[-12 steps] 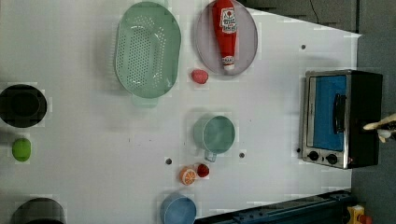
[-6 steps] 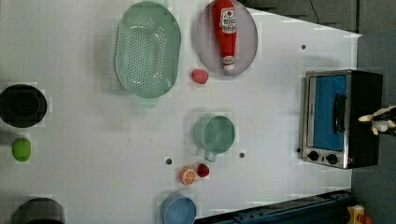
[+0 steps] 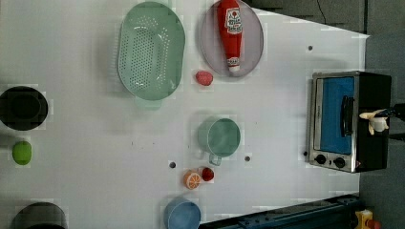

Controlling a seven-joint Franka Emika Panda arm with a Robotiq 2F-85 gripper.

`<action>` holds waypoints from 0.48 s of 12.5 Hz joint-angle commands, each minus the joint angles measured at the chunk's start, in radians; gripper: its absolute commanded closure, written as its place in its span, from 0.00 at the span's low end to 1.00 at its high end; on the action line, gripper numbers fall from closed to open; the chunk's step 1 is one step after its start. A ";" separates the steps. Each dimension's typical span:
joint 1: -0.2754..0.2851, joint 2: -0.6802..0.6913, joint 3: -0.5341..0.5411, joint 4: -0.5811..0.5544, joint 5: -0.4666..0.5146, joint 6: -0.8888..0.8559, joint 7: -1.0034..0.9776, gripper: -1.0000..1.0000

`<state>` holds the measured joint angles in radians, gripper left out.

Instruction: Pick banana from table and place on oven.

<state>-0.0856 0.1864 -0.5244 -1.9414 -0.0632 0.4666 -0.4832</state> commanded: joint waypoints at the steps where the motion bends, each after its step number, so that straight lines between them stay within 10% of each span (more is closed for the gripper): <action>1: 0.095 -0.140 0.131 0.056 0.030 -0.123 -0.018 0.00; 6: 0.129 -0.362 0.403 0.048 0.055 -0.287 0.465 0.00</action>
<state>0.0166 -0.1256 -0.1268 -1.9297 -0.0441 0.2098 -0.2053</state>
